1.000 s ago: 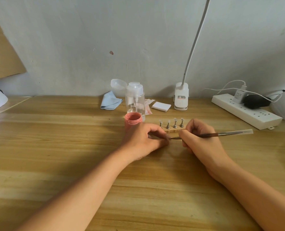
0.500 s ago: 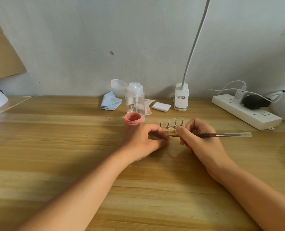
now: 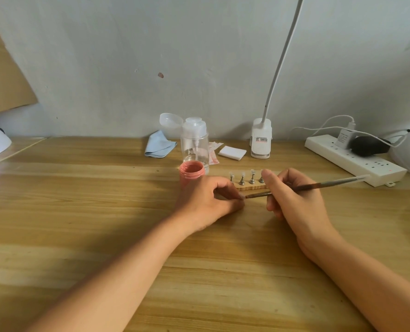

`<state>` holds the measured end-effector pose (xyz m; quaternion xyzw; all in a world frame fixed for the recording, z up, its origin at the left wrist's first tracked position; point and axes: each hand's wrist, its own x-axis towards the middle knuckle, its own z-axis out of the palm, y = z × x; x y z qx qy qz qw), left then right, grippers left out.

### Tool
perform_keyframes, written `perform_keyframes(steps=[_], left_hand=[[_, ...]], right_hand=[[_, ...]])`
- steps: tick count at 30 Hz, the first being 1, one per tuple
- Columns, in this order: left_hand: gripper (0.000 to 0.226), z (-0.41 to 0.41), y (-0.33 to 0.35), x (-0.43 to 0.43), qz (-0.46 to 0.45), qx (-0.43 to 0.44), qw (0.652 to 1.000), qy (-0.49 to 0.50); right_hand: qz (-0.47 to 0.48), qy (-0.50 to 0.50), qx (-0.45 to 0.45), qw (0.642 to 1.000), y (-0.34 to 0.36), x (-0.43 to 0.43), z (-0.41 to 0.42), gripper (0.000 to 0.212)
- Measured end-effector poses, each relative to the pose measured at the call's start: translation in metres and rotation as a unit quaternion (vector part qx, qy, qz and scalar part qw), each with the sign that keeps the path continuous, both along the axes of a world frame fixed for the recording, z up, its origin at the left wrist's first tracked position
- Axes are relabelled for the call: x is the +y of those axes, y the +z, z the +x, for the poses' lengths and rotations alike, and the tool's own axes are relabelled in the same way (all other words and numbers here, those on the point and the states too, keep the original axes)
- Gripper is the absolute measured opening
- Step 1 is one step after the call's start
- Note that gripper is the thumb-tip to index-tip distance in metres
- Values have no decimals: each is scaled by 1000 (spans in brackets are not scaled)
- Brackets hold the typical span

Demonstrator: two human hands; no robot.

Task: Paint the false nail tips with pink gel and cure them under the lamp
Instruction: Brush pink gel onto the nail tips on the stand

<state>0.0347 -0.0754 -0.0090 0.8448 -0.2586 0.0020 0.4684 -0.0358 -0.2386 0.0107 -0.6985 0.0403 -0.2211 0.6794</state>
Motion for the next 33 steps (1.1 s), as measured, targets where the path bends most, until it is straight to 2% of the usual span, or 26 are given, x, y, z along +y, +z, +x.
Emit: perform_keyframes(steps=[5,13,19,33], left_hand=[[12,-1,0,-1,10,-24,1000,-3],[11,2,5,2,23,4,999,-48],[15,1,3,2,27,-11,999,-42],[21,4,2,0,18,-16,999,-24]], right_hand=[[27,11,-16,999,4,0,-3,31],[37,40,-11,998,8,-2,-6,16],[19,32,24,999,6,-2,-4,27],[-72,42,33,996,2,0,0,18]])
